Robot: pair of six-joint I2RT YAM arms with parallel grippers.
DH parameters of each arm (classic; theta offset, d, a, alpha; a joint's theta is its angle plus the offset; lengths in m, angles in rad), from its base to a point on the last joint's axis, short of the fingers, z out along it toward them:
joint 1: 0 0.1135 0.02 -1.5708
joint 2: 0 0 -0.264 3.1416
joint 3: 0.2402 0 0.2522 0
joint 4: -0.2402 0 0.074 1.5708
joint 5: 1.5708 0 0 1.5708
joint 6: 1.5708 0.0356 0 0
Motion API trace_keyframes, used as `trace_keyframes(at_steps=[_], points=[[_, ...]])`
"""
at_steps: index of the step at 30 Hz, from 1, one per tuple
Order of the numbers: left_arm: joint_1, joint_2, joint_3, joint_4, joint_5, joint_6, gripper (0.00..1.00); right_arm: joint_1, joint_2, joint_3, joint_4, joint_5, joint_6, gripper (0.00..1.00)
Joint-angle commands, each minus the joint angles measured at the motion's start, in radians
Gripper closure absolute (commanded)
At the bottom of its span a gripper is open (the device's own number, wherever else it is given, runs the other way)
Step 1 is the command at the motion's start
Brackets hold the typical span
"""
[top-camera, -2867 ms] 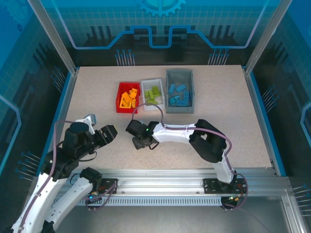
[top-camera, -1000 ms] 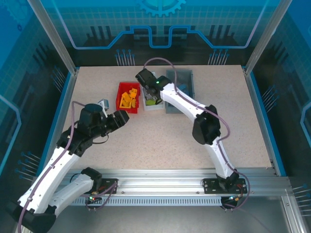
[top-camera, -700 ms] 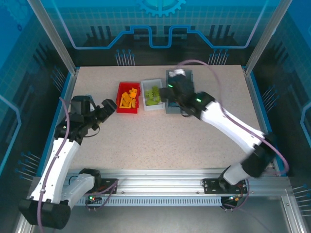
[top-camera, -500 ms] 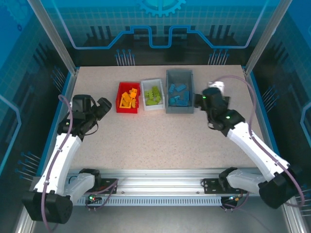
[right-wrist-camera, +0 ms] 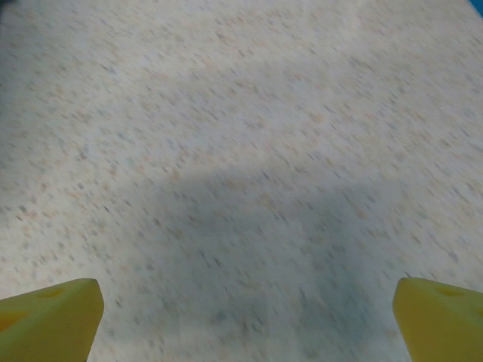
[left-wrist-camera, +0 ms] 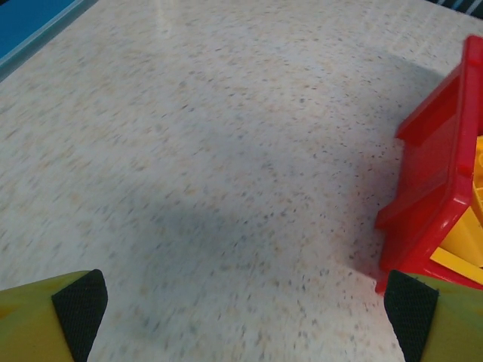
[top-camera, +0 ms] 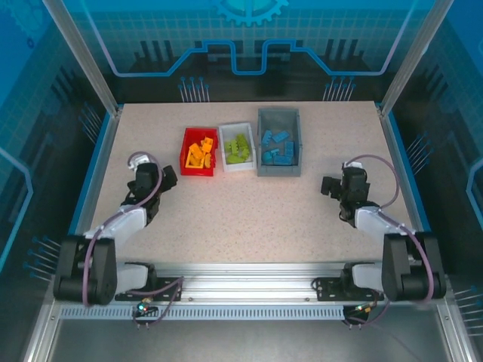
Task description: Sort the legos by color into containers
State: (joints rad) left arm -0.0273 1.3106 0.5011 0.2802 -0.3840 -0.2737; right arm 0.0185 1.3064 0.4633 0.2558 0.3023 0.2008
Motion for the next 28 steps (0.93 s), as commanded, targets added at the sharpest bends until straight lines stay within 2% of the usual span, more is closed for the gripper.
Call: trace_keyframes(at_steps=[1, 2, 4, 6, 7, 9, 10, 11, 14, 15, 16, 28], points=[[0.002, 0.117, -0.028, 0.341, 0.042, 0.190, 0.01, -0.011, 0.071, -0.001, 0.329, -0.095, -0.076, 0.00], [0.008, 0.150, -0.050, 0.431, 0.046, 0.192, 0.01, -0.020, 0.098, 0.027, 0.296, -0.112, -0.070, 0.00], [0.013, 0.167, -0.037, 0.407, 0.060, 0.189, 0.01, -0.012, 0.131, 0.057, 0.269, -0.134, -0.091, 0.00], [-0.007, 0.189, -0.066, 0.500, 0.061, 0.224, 0.01, 0.020, 0.134, 0.025, 0.344, -0.126, -0.133, 0.00], [-0.029, 0.189, -0.082, 0.524, 0.061, 0.246, 0.01, 0.037, 0.145, -0.035, 0.469, -0.126, -0.153, 0.00], [-0.048, 0.215, -0.162, 0.689, 0.048, 0.260, 0.01, 0.038, 0.195, -0.131, 0.695, -0.123, -0.158, 0.00], [-0.045, 0.267, -0.209, 0.865, 0.058, 0.284, 0.01, 0.032, 0.178, -0.123, 0.633, -0.135, -0.148, 0.00], [-0.054, 0.266, -0.227, 0.880, 0.054, 0.291, 0.01, 0.027, 0.174, -0.098, 0.589, -0.153, -0.151, 0.00], [-0.037, 0.256, -0.146, 0.713, 0.072, 0.271, 0.01, 0.051, 0.195, -0.051, 0.539, -0.136, -0.176, 0.00], [-0.016, 0.235, -0.125, 0.636, 0.121, 0.246, 0.01, 0.052, 0.193, -0.050, 0.526, -0.131, -0.176, 0.00], [0.008, 0.236, -0.137, 0.663, 0.140, 0.226, 0.01, 0.054, 0.196, -0.053, 0.539, -0.131, -0.177, 0.00], [0.006, 0.239, -0.138, 0.668, 0.131, 0.233, 0.01, 0.057, 0.194, -0.051, 0.531, -0.128, -0.179, 0.00]])
